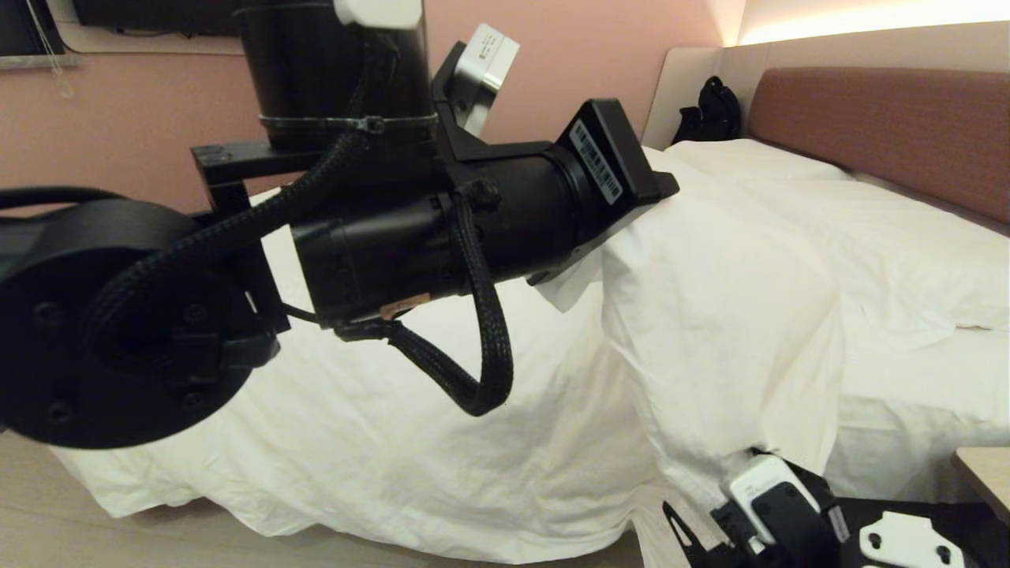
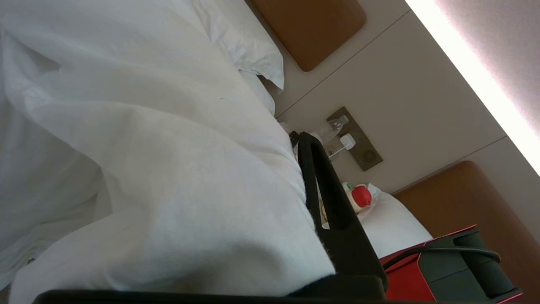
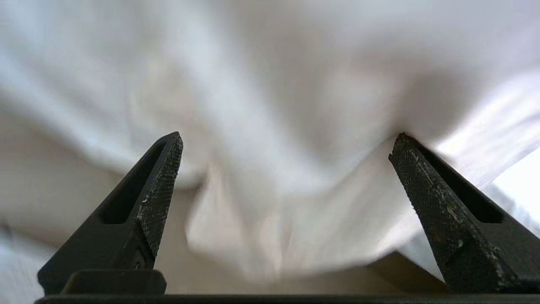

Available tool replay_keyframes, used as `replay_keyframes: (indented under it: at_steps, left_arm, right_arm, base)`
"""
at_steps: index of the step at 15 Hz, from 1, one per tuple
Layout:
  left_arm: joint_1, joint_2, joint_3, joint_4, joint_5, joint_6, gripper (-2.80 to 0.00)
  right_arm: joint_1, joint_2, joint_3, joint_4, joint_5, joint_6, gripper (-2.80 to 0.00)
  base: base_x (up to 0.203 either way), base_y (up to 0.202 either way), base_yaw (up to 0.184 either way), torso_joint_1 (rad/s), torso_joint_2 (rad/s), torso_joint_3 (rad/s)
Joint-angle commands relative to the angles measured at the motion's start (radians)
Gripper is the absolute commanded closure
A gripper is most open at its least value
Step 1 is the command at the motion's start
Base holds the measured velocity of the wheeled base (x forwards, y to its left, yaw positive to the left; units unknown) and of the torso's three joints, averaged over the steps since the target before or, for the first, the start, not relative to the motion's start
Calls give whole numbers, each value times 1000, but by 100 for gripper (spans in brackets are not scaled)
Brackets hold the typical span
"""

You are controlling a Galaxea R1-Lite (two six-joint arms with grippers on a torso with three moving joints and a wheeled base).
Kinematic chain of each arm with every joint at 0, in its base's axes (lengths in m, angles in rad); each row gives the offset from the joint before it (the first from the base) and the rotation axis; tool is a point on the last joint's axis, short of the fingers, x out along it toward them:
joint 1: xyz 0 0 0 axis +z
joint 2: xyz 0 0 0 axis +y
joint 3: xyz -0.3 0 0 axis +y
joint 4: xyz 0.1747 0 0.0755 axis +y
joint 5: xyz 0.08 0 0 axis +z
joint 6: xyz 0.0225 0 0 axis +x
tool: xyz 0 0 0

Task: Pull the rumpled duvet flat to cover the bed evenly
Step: Flatten the corners of the folded blanket

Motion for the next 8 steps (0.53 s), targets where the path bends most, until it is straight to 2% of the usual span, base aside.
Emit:
replay_keyframes:
  at_steps: [1, 8]
  left_arm:
    - [-2, -3, 0, -2, -1, -4, 0]
    - [-26, -4, -4, -2, 0, -17, 0]
  right_arm:
    - [5, -23, -8, -259, -44, -1, -280]
    - [15, -25, -22, -261, -81, 1, -280]
  base:
    - [0, 0, 0, 0, 0, 0]
    - [0, 0, 0, 0, 0, 0]
